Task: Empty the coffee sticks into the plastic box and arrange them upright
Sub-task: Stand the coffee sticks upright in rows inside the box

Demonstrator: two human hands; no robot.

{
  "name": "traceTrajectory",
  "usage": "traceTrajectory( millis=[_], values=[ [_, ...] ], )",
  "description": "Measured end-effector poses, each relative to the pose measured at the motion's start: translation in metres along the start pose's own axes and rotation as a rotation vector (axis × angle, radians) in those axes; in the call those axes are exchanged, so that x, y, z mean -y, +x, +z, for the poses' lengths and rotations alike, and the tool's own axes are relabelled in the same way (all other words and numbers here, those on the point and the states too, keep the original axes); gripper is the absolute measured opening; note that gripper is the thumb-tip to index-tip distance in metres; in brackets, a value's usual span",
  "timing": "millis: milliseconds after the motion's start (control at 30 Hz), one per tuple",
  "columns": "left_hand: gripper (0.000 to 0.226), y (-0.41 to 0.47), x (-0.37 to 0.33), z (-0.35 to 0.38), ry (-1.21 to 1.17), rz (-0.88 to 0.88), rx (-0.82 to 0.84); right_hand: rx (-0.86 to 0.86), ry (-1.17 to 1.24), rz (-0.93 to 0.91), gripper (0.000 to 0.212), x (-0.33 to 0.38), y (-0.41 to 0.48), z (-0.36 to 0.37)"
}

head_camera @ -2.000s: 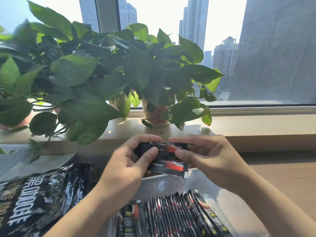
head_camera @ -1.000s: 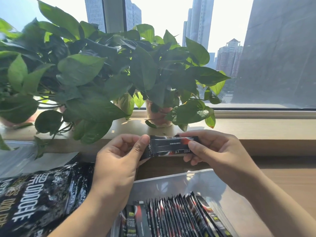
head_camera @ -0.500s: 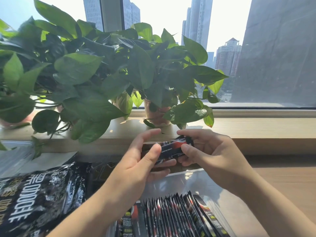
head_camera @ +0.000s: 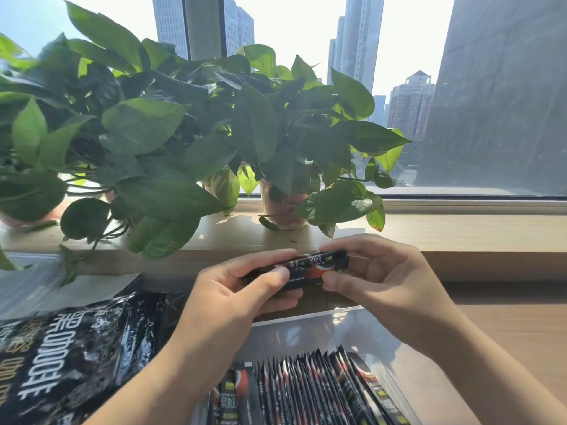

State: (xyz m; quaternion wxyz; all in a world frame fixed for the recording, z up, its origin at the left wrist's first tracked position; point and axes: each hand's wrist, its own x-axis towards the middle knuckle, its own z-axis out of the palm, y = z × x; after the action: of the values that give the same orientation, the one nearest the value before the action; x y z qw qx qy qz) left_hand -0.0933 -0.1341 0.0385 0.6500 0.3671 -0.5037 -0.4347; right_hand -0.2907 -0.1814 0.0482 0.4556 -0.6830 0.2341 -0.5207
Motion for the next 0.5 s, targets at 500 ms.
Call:
traceTrajectory(
  millis=[500],
  values=[
    [0.020, 0.0005, 0.0017, 0.0003, 0.128, 0.076, -0.006, 0.002, -0.034, 0.054, 0.037, 0.0017, 0.0006, 0.0017]
  ],
)
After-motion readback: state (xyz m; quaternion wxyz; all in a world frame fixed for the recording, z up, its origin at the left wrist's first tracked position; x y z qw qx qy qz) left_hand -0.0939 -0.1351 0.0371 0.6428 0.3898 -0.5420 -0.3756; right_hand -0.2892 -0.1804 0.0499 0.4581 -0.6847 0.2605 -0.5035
